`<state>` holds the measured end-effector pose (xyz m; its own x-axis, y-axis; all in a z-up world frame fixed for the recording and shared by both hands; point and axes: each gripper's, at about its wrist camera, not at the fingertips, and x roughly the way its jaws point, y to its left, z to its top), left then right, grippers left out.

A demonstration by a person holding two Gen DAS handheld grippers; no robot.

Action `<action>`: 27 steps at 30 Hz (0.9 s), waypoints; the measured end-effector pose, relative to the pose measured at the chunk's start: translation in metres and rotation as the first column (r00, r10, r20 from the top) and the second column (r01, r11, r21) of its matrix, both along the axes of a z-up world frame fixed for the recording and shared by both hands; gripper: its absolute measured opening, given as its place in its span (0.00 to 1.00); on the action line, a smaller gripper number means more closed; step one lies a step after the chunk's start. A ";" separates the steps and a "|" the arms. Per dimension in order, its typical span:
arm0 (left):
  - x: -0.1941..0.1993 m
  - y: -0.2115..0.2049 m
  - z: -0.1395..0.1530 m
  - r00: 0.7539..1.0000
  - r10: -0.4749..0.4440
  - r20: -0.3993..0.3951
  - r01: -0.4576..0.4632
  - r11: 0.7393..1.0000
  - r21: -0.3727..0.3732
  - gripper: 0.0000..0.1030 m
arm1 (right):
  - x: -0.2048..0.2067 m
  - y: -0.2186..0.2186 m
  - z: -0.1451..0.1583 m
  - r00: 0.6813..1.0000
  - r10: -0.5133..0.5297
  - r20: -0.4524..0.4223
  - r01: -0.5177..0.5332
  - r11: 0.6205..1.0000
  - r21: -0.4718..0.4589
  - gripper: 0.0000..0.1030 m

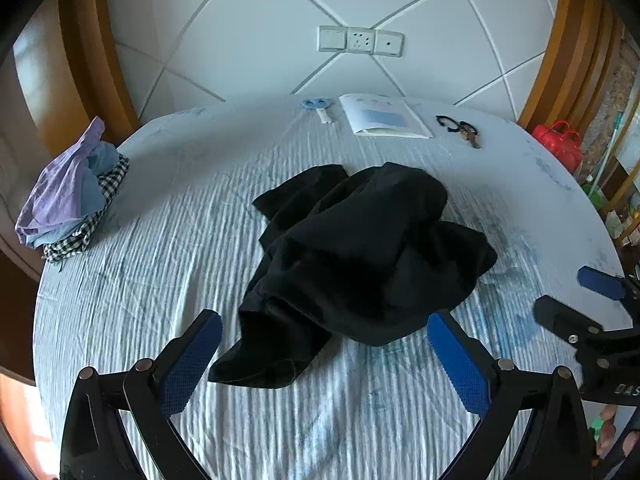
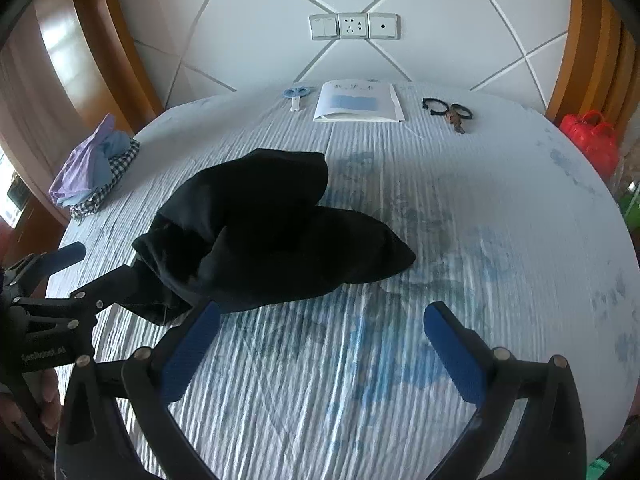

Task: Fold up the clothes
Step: 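Move both grippers toward the crumpled black T-shirt on the bed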

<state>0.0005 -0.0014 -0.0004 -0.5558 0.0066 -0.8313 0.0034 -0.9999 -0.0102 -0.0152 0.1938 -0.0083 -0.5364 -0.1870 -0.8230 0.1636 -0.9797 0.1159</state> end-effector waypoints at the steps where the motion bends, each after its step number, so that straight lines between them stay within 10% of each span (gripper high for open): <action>1: 0.001 -0.002 0.000 1.000 0.004 0.003 -0.004 1.000 0.003 1.00 | 0.000 0.000 -0.001 1.000 0.009 0.001 -0.009 1.000 -0.010 1.00; 27: 0.002 -0.031 -0.013 0.993 0.092 0.075 -0.092 0.996 -0.005 1.00 | -0.008 -0.010 -0.001 0.999 0.045 0.010 -0.045 0.999 0.014 1.00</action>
<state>0.0024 -0.0321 -0.0138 -0.4899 -0.0426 -0.8707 0.0958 -0.9954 -0.0052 -0.0228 0.1835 -0.0088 -0.5199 -0.1989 -0.8308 0.2070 -0.9729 0.1034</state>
